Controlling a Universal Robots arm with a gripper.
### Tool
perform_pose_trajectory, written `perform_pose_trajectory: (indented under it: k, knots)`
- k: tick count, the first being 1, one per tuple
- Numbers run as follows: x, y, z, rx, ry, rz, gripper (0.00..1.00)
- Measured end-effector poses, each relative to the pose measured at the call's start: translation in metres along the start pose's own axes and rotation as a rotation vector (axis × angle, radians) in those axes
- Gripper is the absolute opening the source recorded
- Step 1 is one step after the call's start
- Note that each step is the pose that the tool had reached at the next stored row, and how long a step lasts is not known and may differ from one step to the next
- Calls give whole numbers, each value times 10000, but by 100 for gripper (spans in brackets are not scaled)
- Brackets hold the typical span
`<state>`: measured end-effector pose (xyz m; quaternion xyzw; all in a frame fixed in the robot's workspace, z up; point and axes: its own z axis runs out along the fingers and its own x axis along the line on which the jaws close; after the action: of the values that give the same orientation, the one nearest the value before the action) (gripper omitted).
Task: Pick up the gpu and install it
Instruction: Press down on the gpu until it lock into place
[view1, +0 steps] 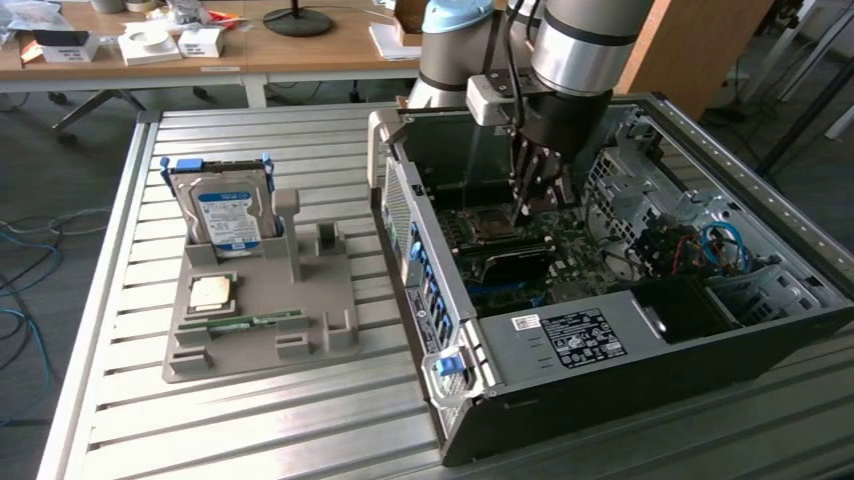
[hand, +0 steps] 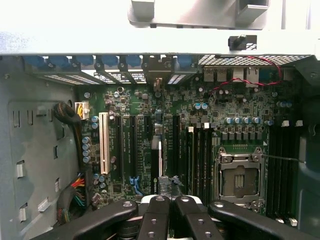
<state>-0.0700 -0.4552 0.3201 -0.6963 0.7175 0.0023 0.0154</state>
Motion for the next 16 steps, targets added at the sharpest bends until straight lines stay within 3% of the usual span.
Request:
perform_pose_trajectory:
  k: [9, 16]
  knots:
    - [-1, -4, 0, -1, -1, 2, 11]
    - [-3, -103, 2, -2, 0, 1, 11]
